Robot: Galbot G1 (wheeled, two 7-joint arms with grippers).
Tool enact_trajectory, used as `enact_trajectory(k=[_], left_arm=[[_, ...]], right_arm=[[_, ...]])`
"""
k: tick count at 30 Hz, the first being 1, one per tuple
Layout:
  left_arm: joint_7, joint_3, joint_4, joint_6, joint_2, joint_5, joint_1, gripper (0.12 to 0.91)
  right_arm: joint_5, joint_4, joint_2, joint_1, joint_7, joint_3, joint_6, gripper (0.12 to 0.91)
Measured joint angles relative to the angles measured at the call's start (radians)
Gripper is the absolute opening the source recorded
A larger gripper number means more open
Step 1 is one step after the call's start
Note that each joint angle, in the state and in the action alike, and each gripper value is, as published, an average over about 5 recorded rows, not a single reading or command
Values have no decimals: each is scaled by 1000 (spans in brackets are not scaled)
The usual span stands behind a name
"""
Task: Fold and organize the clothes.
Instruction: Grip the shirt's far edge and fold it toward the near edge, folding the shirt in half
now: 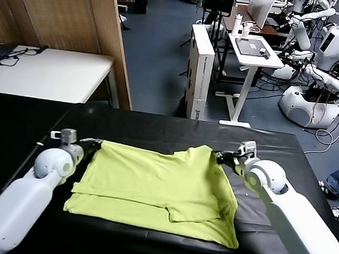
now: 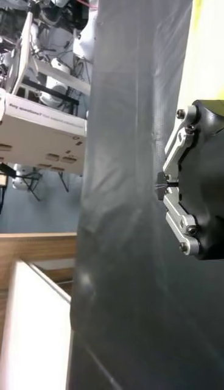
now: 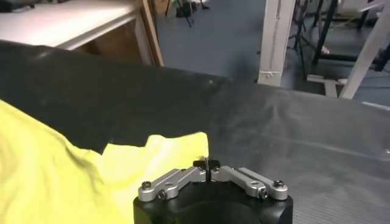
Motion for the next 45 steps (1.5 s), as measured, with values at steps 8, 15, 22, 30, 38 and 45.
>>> enact_trajectory(k=[8,15,22,30,38,45], left_arm=[[-16,-75,-133,4,63,-59,107,147],[-15,-168,-270,2,118,-73,246,147],[-15,-264,-395,1,135,-68,388,147],[-26,-353,-492,3,111,-55,536,147],[-20,-423,-524,4,81,-35,640,147],[-18,-459,-541,4,60,-7,710,147]], right_arm=[[97,120,-68,-77,26,72,-30,140],[114,232,-144,-174,27,135,-30,140],[96,312,-198,-305,30,185,-31,140],[64,360,-230,-449,25,206,-31,140],[44,385,-244,-530,24,212,-31,140],[36,400,-247,-565,24,213,-31,140]])
